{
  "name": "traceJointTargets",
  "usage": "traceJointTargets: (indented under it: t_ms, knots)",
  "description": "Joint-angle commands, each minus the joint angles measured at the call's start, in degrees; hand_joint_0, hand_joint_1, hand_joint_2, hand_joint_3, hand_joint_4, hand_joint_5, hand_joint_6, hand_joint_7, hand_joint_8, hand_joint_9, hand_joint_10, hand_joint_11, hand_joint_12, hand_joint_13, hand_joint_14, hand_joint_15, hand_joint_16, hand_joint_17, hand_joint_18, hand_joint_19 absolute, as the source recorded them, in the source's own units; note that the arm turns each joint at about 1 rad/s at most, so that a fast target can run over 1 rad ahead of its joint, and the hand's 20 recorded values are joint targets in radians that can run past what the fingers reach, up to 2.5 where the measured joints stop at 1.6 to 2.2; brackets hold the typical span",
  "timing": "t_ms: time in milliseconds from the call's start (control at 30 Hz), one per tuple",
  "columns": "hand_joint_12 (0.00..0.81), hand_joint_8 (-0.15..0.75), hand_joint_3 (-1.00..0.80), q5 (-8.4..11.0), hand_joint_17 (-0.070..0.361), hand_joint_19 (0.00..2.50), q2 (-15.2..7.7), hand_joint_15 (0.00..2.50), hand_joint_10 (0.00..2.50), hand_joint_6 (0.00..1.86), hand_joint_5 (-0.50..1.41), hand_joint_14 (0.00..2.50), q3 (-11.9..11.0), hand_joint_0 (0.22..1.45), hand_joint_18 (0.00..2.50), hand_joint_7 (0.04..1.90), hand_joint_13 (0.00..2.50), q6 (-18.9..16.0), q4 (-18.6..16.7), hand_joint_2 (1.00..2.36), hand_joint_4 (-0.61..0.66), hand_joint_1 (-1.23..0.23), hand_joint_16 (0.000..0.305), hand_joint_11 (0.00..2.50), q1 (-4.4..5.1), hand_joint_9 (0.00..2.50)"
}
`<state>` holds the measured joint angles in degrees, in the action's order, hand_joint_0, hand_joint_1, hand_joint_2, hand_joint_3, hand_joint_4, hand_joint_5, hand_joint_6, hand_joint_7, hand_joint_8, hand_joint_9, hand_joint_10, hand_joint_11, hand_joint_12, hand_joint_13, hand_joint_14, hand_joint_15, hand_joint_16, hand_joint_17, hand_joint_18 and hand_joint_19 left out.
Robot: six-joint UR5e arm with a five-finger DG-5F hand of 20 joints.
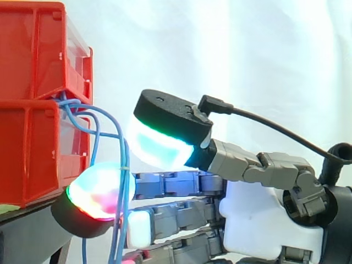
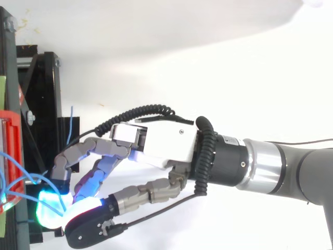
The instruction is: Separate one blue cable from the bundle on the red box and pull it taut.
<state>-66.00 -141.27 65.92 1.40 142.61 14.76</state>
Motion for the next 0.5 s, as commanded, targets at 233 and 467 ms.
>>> traceJointTargets:
  t_ms: [233, 467]
  knots:
    - [0.381, 0.222, -0.11, -0.09, 0.113, 0.55, -0.3, 0.67, 0.02, 0.89, -0.15, 0.03, 0.0, 0.57, 0.91, 0.73, 0.96, -3.2, 2.0, 1.01, 0.12, -0.71, 0.050, 0.58, 0.01, 1.07]
    - [0.385, 0.220, -0.10, -0.18, 0.115, 0.55, -0.3, 0.66, 0.02, 0.90, -0.15, 0.03, 0.0, 0.56, 0.93, 0.71, 0.97, -3.5, 3.5, 1.01, 0.10, -0.68, 0.051, 0.59, 0.10, 1.08]
